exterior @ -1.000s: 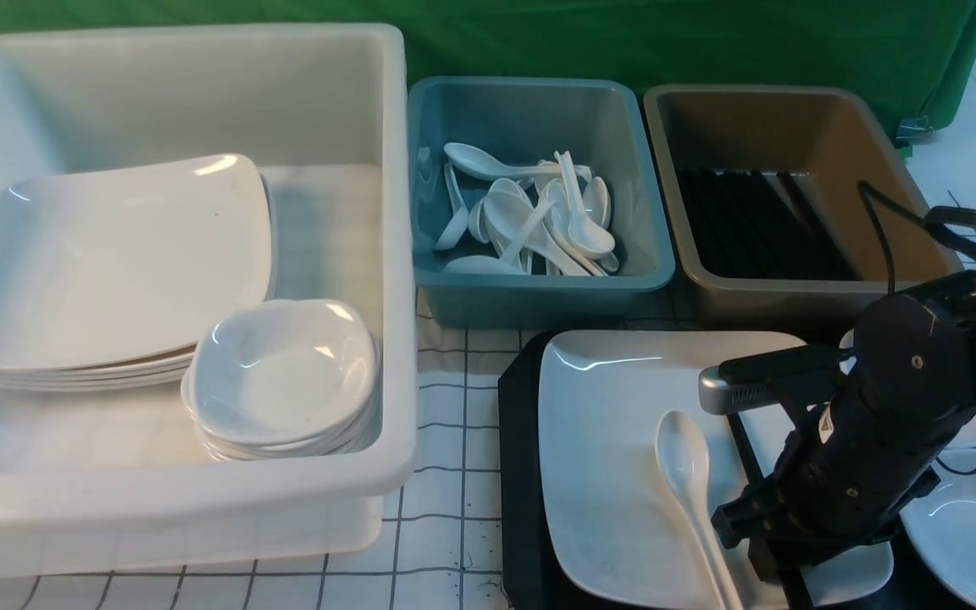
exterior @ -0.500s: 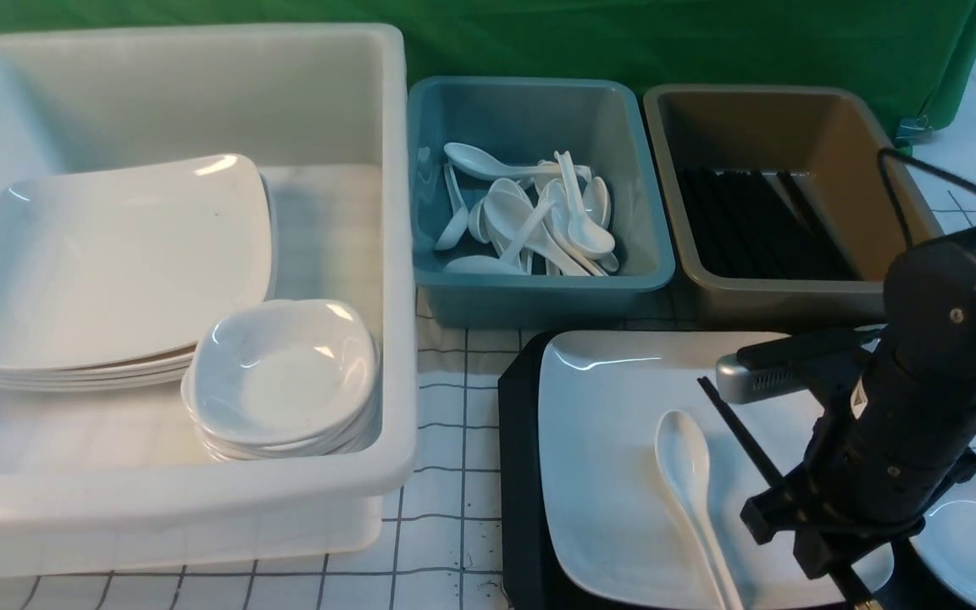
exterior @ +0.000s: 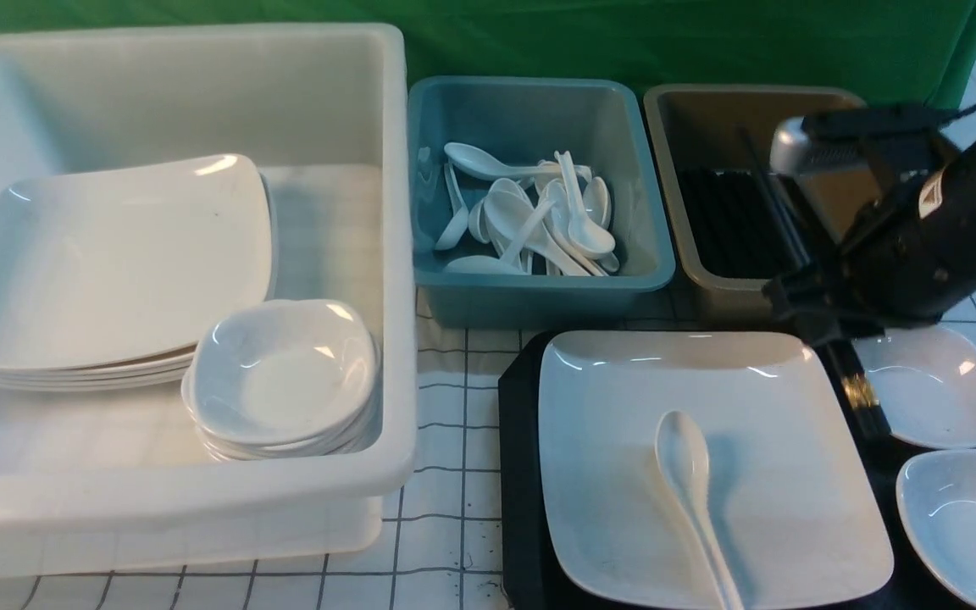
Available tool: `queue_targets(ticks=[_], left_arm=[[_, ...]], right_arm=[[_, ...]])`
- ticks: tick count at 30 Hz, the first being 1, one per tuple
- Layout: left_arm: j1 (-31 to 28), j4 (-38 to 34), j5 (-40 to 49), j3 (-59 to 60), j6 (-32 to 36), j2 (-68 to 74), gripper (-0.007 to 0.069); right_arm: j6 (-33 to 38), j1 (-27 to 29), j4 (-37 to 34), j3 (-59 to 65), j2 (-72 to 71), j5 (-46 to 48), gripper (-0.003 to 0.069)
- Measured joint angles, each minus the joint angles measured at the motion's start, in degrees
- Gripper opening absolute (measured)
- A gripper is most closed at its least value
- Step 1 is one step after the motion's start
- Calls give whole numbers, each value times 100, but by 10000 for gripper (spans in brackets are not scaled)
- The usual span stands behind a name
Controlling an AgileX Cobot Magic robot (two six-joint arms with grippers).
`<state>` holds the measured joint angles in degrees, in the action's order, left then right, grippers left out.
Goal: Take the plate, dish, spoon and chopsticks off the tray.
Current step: Use the right arm to put the chopsticks into the small storage box on the right
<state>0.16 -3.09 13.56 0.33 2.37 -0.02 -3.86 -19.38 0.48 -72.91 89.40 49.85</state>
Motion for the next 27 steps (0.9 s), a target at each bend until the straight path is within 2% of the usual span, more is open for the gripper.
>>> queue_targets(ticks=[2, 7, 15, 22, 27], left_arm=[[0, 0, 0, 0, 0, 0, 21], [0, 0, 0, 0, 0, 0, 21], [0, 0, 0, 0, 0, 0, 21], [0, 0, 0, 0, 0, 0, 21], [0, 0, 0, 0, 0, 0, 21]], right_arm=[[0, 141, 12, -229, 135, -226, 127], [16, 408, 35, -1166, 945, -1484, 127], [59, 580, 147, -2114, 2204, -2554, 143], [59, 782, 178, -2180, 2907, -2789, 150], [42, 793, 184, -2180, 3149, -2679, 183]])
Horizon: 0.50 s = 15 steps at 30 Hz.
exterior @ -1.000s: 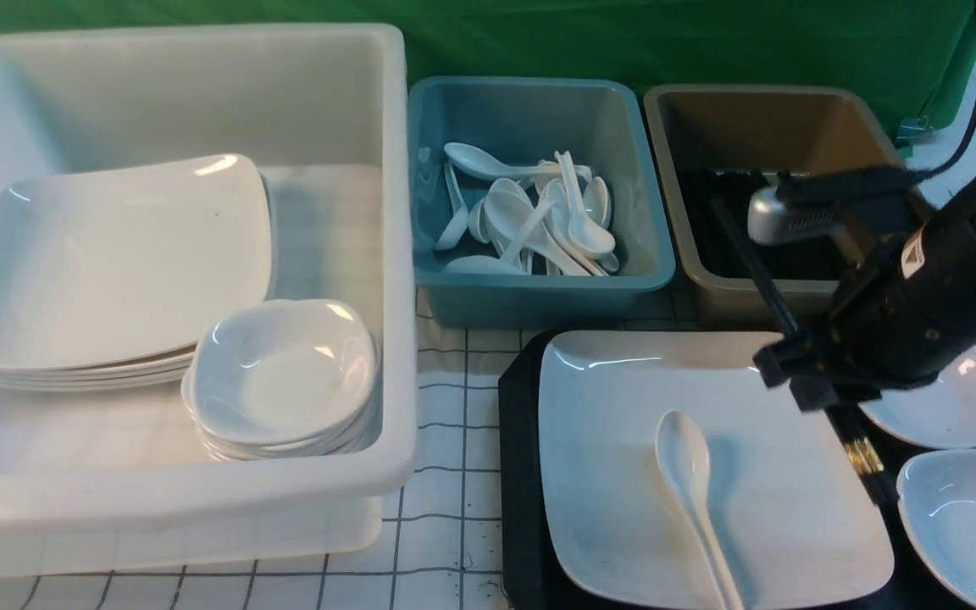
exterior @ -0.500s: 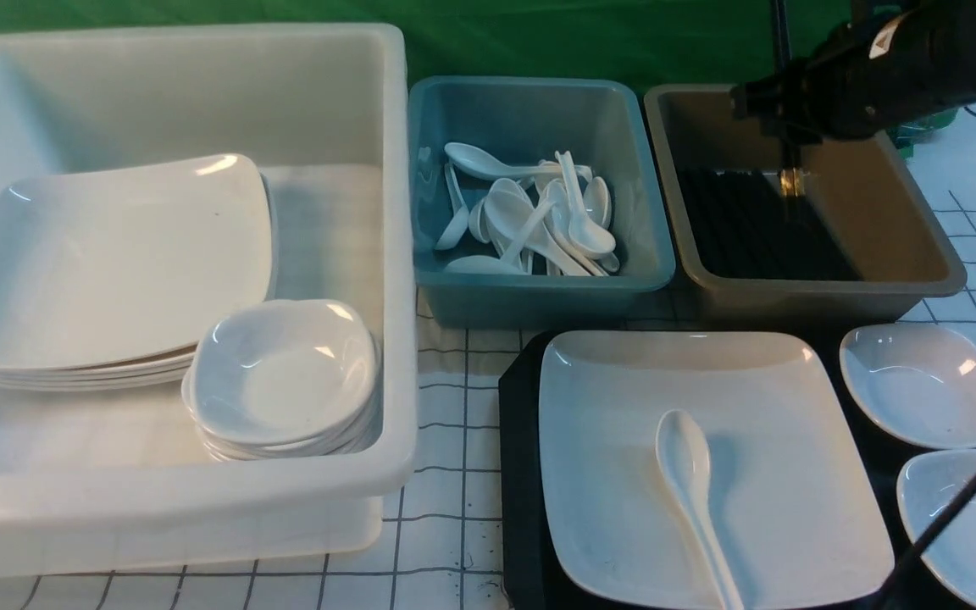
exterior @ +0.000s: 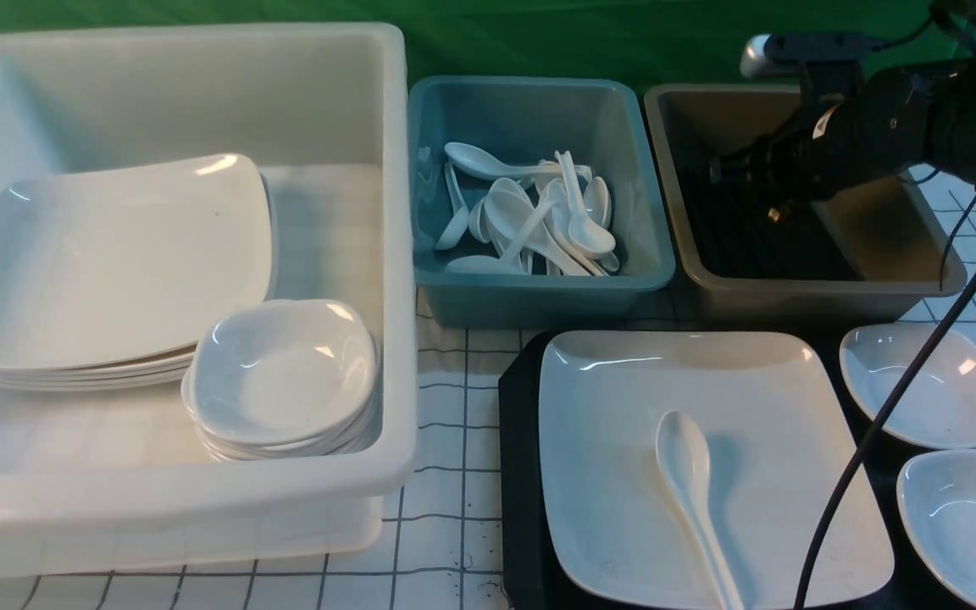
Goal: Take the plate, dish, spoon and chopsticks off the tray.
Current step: Use the right arm to put the chopsticks into the small storage box on the right
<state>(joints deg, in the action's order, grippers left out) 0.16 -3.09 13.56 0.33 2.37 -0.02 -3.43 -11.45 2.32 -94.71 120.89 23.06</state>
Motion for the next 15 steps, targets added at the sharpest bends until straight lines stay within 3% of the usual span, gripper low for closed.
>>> queue_targets(ticks=[3, 8, 15], left_arm=[[0, 0, 0, 0, 0, 0, 21], [0, 0, 0, 0, 0, 0, 21], [0, 0, 0, 0, 0, 0, 21]], right_arm=[[-122, 0, 0, 0, 33, 284, 249], [-139, 0, 0, 0, -67, 821, 272], [447, 0, 6, -55, -985, 2448, 173]])
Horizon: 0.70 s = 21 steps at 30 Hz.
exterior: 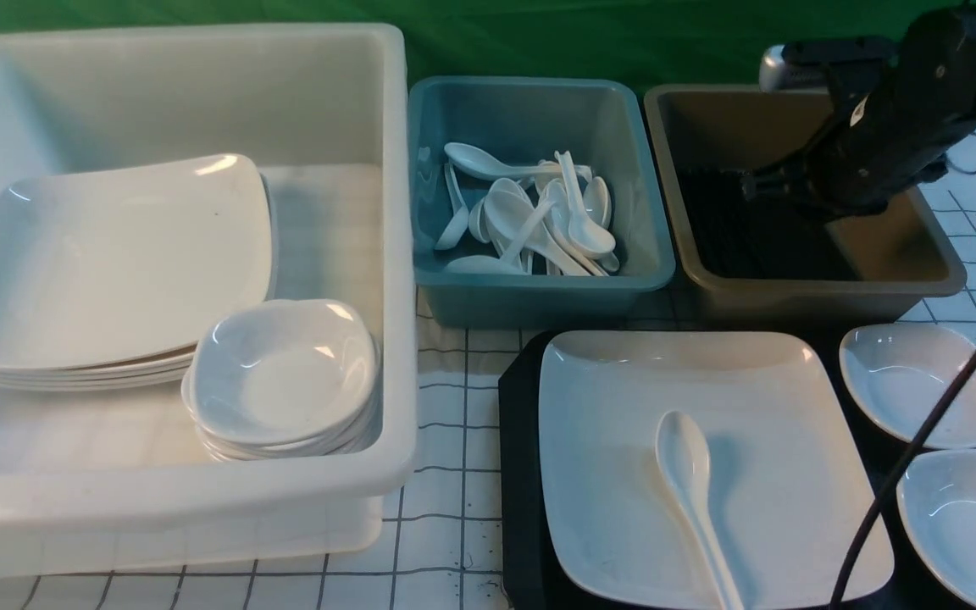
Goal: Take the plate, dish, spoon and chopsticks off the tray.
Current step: Use the right arm to put the chopsticks into the small storage box on the right, then use the right arm to grab a soup spoon from the plate
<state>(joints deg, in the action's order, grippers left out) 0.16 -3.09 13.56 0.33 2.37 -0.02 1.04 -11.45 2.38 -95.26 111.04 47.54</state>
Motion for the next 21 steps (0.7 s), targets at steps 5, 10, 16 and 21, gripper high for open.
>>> queue_targets(ticks=[5, 10, 16, 21], left_arm=[[0, 0, 0, 0, 0, 0, 21], [0, 0, 0, 0, 0, 0, 21], [0, 0, 0, 0, 0, 0, 21], [0, 0, 0, 0, 0, 0, 21]], right_arm=[[502, 0, -238, 0, -807, 1054, 116], [863, 0, -978, 0, -1899, 1763, 86], [1157, 0, -1461, 400, -3182, 1802, 76], [1276, 0, -1496, 1211, -4259, 1530, 27]])
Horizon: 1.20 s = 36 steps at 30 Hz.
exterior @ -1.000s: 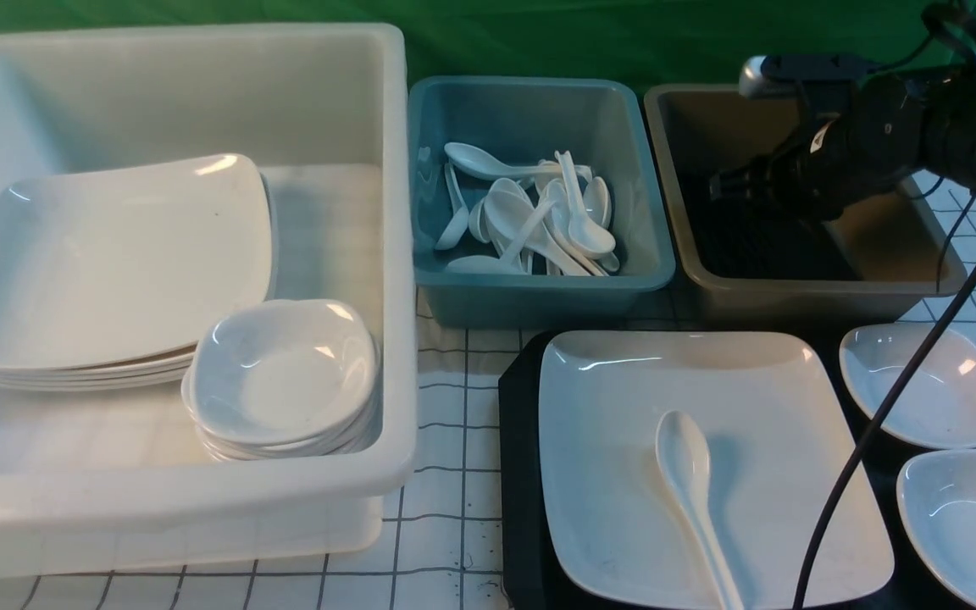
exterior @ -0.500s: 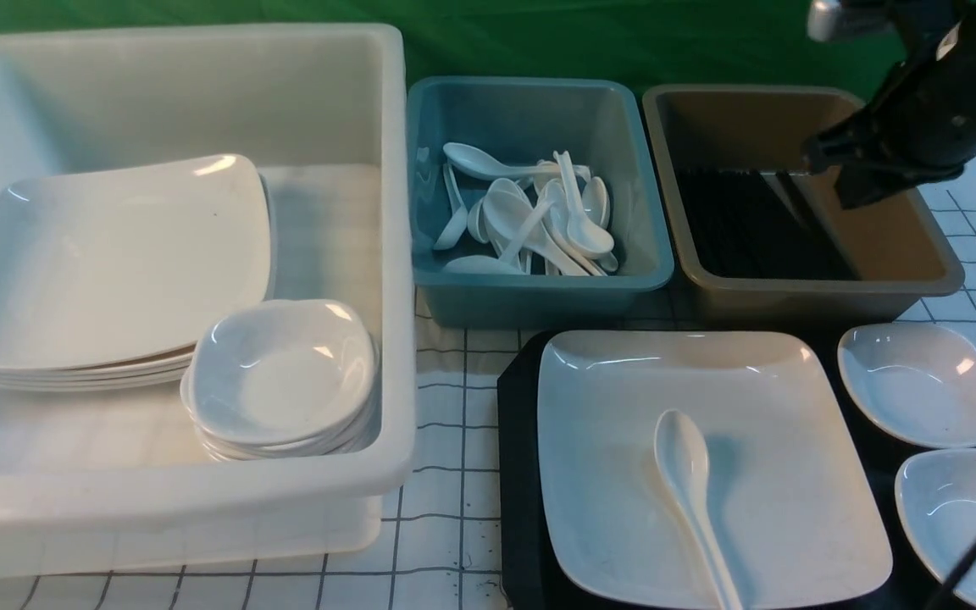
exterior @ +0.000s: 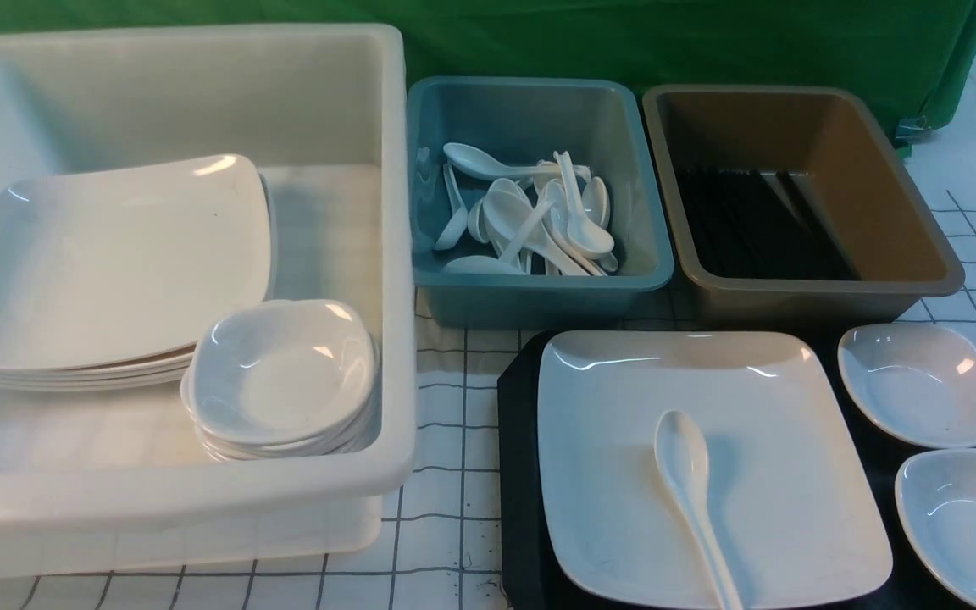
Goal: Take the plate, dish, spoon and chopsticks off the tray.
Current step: Use the right arm to grab a soup spoon from the plate
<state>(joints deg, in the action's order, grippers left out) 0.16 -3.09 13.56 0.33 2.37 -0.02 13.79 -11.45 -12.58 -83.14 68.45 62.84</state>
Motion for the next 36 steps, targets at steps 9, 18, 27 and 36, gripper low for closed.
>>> queue_targets(ticks=[9, 18, 27, 36], left_arm=[[0, 0, 0, 0, 0, 0, 21], [0, 0, 0, 0, 0, 0, 21], [0, 0, 0, 0, 0, 0, 21], [0, 0, 0, 0, 0, 0, 21]], right_arm=[[59, 0, 94, 1867, -2228, -974, 11], [177, 0, 305, 3294, -4063, -2037, 13], [209, 0, 269, 4549, -5608, -3764, 26], [250, 0, 269, 4670, -5605, -4072, 49]])
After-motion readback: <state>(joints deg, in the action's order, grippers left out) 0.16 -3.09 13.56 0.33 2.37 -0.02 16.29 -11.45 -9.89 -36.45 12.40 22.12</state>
